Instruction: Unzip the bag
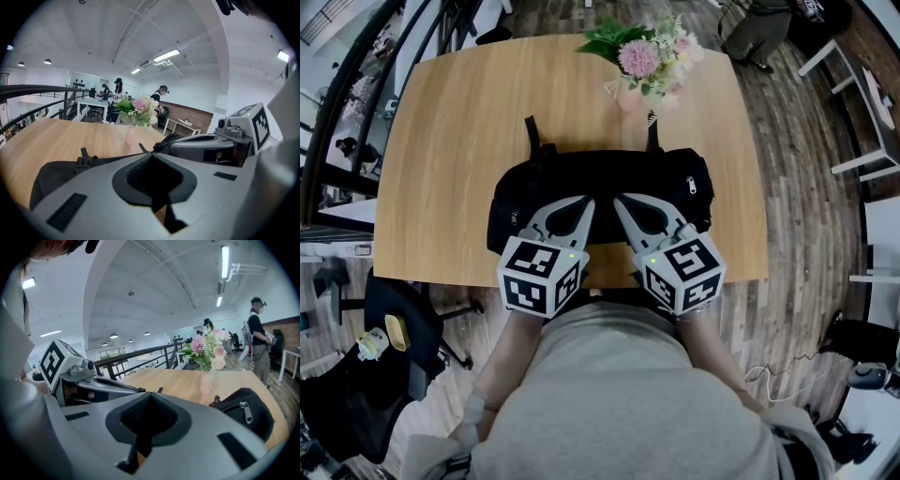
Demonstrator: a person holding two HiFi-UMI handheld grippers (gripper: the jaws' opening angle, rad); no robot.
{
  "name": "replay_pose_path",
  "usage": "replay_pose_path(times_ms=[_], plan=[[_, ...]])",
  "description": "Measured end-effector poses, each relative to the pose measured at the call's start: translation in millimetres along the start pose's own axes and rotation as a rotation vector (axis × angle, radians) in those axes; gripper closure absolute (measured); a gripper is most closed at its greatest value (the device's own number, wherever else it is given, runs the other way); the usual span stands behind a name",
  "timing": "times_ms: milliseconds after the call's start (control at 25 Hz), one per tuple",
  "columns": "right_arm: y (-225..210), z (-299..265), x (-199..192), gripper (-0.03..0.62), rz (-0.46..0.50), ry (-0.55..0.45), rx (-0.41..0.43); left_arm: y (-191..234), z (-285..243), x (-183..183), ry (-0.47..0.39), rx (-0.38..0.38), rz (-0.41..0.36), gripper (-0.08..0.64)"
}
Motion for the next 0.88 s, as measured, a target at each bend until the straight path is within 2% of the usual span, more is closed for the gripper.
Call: replay_pose_path(times_ms=[880], plan=[[-4.9,-4.4,-8.4,0.586,-0.001,0.031,-0.003,-1.8,-4.8,-3.8,0.018,-0.017,0.009,0.542]])
Point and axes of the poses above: the fingertips, and each gripper's own axes: z backward along the fingers, y to its left, x out of its top, the point moved 3 cm from there along z, backward along the fingers, and after that the axes turned 12 degrees about y, right-handed, at the moved point
